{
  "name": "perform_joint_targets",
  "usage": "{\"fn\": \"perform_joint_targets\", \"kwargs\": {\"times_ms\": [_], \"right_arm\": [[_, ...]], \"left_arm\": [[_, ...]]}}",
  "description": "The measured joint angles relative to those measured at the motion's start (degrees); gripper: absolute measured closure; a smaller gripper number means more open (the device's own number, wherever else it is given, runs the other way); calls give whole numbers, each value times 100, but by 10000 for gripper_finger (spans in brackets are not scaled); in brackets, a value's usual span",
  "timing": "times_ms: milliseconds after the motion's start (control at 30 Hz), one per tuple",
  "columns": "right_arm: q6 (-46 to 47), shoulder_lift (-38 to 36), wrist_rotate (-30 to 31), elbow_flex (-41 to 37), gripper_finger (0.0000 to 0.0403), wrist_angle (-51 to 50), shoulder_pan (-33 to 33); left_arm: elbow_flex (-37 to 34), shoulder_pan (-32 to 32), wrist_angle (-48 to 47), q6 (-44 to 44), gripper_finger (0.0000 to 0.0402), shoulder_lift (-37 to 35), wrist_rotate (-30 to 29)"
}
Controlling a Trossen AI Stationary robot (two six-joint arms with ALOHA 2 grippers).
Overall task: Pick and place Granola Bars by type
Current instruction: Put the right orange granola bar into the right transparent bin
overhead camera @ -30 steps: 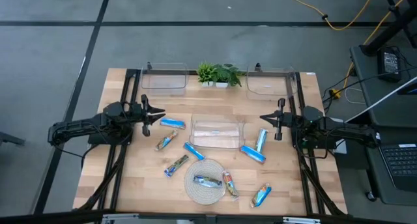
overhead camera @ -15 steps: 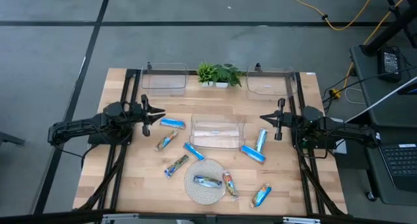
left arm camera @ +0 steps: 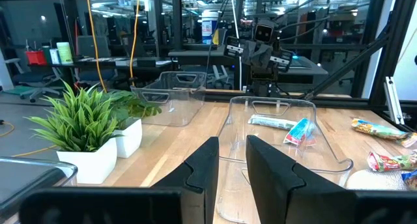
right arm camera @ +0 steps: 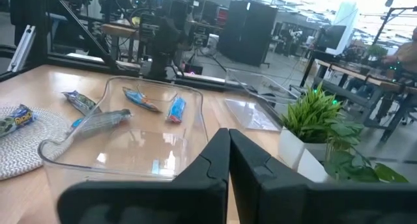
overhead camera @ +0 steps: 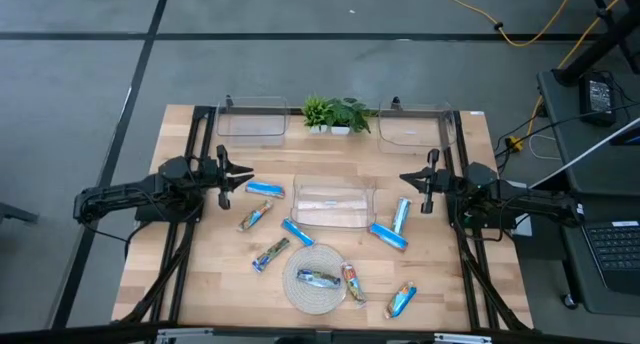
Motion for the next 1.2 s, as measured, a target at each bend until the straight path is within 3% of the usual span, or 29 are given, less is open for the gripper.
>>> {"fn": "perform_joint_targets", "kwargs": {"times_ms": [500, 800, 1200], "right_arm": [[63, 0, -18, 0, 392, 266, 0], [1339, 2, -698, 0, 392, 307, 0], [2132, 2, -713, 0, 392, 180, 0]], "left_arm": [[-1, 1, 2, 0, 329, 2, 0], [0, 0, 2, 0, 329, 2, 2], [1, 1, 2, 0, 329, 0, 0]]}}
